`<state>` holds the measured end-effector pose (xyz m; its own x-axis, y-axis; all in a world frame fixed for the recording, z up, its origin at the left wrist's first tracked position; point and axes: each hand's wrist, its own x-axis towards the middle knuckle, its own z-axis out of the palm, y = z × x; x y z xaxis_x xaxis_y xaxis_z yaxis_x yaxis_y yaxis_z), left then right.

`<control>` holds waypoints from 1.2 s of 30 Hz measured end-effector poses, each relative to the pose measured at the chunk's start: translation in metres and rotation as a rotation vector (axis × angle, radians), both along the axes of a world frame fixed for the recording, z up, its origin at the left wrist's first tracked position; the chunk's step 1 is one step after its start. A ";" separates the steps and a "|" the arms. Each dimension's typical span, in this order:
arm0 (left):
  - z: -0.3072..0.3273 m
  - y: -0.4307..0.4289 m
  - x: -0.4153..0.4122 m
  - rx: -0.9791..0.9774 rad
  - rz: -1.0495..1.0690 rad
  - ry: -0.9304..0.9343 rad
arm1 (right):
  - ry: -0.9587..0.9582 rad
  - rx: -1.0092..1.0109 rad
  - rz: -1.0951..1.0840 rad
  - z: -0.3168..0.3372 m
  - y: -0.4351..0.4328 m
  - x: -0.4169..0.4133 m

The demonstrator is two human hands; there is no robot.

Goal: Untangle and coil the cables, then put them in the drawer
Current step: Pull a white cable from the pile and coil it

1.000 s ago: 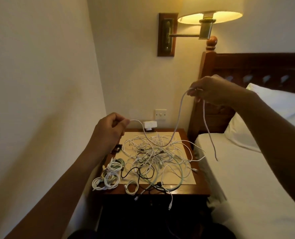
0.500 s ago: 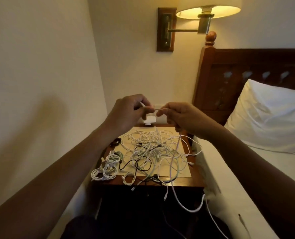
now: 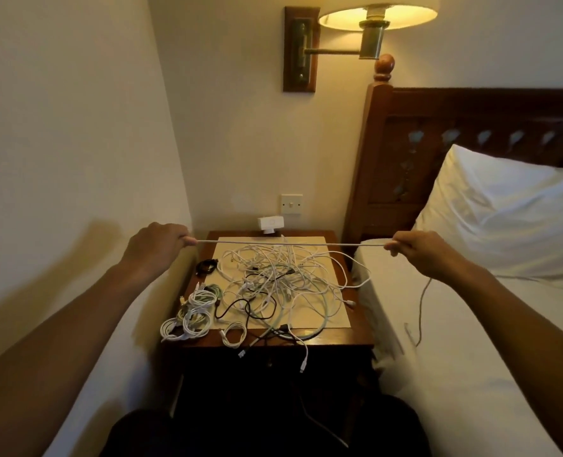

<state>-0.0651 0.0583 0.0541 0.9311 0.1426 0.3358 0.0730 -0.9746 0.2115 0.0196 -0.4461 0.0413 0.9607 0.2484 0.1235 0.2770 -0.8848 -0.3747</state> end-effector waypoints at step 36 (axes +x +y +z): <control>-0.021 -0.099 -0.066 -0.432 -0.209 0.197 | -0.065 0.393 0.438 -0.004 0.190 -0.146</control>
<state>-0.1307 -0.0407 0.0332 0.9941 0.0342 0.1030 -0.0346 -0.7994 0.5998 -0.1267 -0.2563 0.0369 0.7664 0.5441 0.3414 0.6184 -0.4810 -0.6215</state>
